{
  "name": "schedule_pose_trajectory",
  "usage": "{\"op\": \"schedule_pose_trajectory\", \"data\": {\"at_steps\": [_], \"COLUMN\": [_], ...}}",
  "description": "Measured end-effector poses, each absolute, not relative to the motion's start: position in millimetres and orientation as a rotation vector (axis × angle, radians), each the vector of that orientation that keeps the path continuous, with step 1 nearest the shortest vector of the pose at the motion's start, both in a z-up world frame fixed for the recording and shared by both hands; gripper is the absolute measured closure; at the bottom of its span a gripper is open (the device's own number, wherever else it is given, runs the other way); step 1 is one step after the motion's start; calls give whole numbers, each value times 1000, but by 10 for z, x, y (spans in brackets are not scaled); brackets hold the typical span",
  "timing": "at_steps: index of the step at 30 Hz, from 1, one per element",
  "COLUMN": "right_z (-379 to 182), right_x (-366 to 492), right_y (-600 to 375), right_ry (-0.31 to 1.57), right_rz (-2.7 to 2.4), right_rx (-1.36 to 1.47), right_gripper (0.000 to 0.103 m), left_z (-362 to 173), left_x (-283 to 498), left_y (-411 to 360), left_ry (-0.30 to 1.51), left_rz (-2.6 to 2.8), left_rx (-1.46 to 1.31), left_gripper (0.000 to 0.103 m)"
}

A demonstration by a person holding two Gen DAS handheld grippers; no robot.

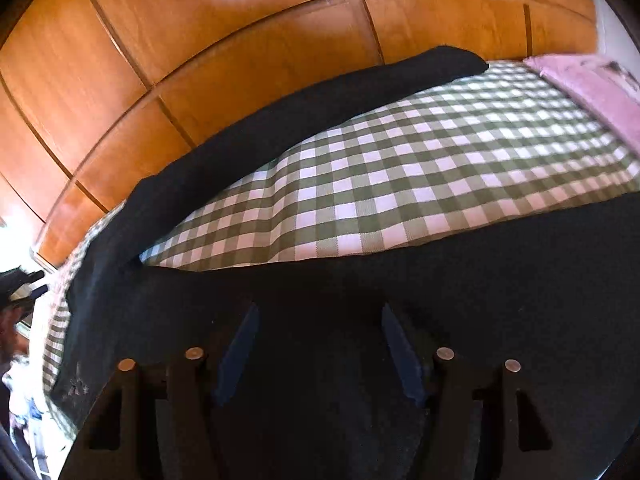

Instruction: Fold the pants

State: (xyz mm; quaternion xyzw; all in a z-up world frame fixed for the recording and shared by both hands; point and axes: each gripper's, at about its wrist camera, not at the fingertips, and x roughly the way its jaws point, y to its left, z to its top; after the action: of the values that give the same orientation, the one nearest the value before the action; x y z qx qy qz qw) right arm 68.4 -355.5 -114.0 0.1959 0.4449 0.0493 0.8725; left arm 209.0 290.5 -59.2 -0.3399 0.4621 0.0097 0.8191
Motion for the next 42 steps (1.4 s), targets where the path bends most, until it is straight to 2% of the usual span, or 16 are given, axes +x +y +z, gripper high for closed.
{"op": "schedule_pose_trajectory", "data": {"at_steps": [5,14,17,18,19,25,29,35,42], "right_z": [-1221,-1211,-1215,-1215,-1214,-1198,-1136,-921,-667], "right_x": [641,633,632,632,634,680,779,1040,1626], "right_y": [-3718,-3629,-3638,-3637,-3635,-3587,-3562,-3453,-2854], "right_ry": [878,871,873,874,875,906,973,984,989], "right_rz": [154,135,134,134,134,136,132,207,404], "right_rx": [534,467,465,463,460,403,368,421,473], "right_gripper": [35,33,33,33,33,33,33,40,42], "left_z": [-835,-1186,-1238,-1211,-1147,-437,27,242,215], "left_x": [2799,3490,3581,3576,3542,2925,2149,1257,631], "left_y": [3018,2932,2874,2849,2816,2518,2250,1916,1668], "left_ry": [1034,1149,1151,1140,1112,891,751,658,631], "left_rz": [62,160,183,191,185,-10,-170,-298,-347], "left_rx": [-757,-680,-630,-610,-596,-500,-435,-397,-328], "left_gripper": [63,65,80,96,97,98,98,99,99]}}
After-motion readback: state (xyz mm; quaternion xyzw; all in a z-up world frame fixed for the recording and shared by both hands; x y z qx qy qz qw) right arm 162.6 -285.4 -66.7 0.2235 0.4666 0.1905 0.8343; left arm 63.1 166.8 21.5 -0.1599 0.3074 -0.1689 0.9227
